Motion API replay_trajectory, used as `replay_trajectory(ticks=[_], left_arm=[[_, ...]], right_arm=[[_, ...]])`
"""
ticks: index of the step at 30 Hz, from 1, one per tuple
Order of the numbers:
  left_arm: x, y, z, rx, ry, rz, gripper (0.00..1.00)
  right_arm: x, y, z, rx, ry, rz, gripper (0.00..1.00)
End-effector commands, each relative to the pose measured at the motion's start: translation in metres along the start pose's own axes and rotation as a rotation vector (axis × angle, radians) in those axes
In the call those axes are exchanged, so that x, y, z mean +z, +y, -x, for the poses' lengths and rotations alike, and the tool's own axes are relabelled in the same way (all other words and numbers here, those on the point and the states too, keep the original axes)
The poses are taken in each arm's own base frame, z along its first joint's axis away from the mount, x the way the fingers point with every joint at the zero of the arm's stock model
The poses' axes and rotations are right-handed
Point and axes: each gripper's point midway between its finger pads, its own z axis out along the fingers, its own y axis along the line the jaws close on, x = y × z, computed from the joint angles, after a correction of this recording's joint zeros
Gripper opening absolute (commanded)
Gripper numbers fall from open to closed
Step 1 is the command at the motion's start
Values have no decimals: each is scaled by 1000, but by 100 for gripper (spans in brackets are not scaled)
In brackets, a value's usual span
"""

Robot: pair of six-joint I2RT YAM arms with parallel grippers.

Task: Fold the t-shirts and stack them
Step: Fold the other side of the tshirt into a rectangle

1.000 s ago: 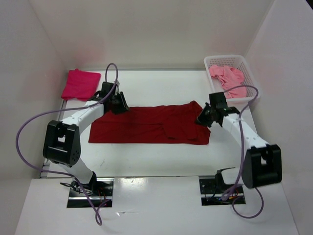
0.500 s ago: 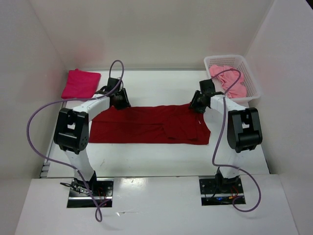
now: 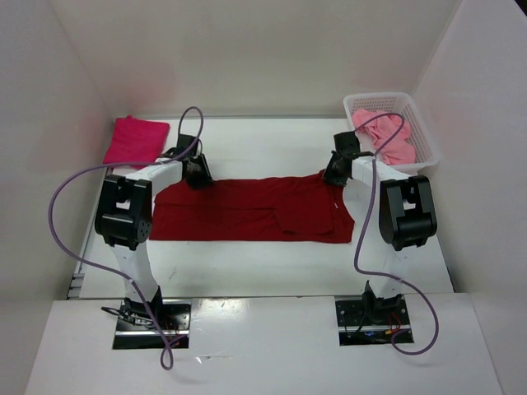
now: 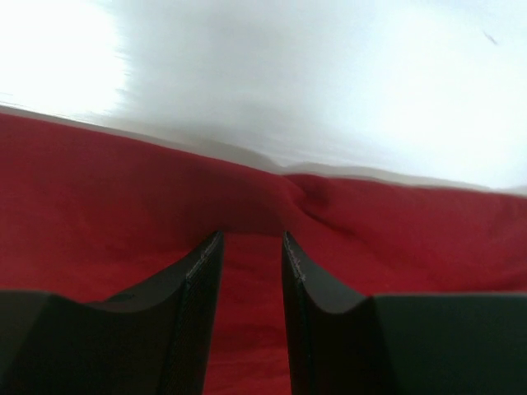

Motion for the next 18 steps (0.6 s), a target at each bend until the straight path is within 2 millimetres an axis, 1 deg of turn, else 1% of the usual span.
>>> replay_trajectory(ticks=[1,2,3,4,5,6,7,8,9,10,11,12,13,15,16,17,18], left_arm=[[1,9,17,-19,-31,-4,42],[1,18,16,-33,-26,8,42],[3,18,15,-42,-26,8,42],[2,25,18,-56,-32,15,42],[2,25,18,-56,-32,15,42],[3,33,18,-69,-29,27,42],[2,38,21,-81,-33,33,42],[2,38,21,-92,-33,33,42],[2,42,23,-103,-34,31,42],[1,46,25,-111,-37,35,42],[1,44,25,-120,-33,27,42],[-3,42,28,-119,-43,21,42],[-3,42,28,-119,-43,21,42],[-14,36,37,-115,-74,5,42],[-17,35,35,-114,-72,-4,42],[-20,32,40,-112,-90,-14,42],[-27,28,40,-110,-96,-32,42]], right_arm=[[-9,-12,13,22,-61,-47,0],[-12,-17,17,40,-74,-66,0],[-15,-21,16,40,-82,-76,0],[-13,-25,8,48,-66,-87,0],[-16,-28,10,65,-71,-89,0],[-14,-32,4,64,-60,-97,9],[-14,-34,6,82,-58,-94,12],[-11,-39,6,93,-48,-99,16],[-8,-37,1,93,-27,-85,22],[-7,-35,3,93,-28,-84,25],[-4,-37,-2,92,-8,-87,30],[-6,-37,5,101,-21,-84,34],[-14,-31,11,102,-37,-56,35],[-25,-26,15,102,-50,-34,38],[-32,-22,21,103,-65,-24,42],[-46,-17,27,103,-86,0,44],[-55,-13,32,91,-103,22,45]])
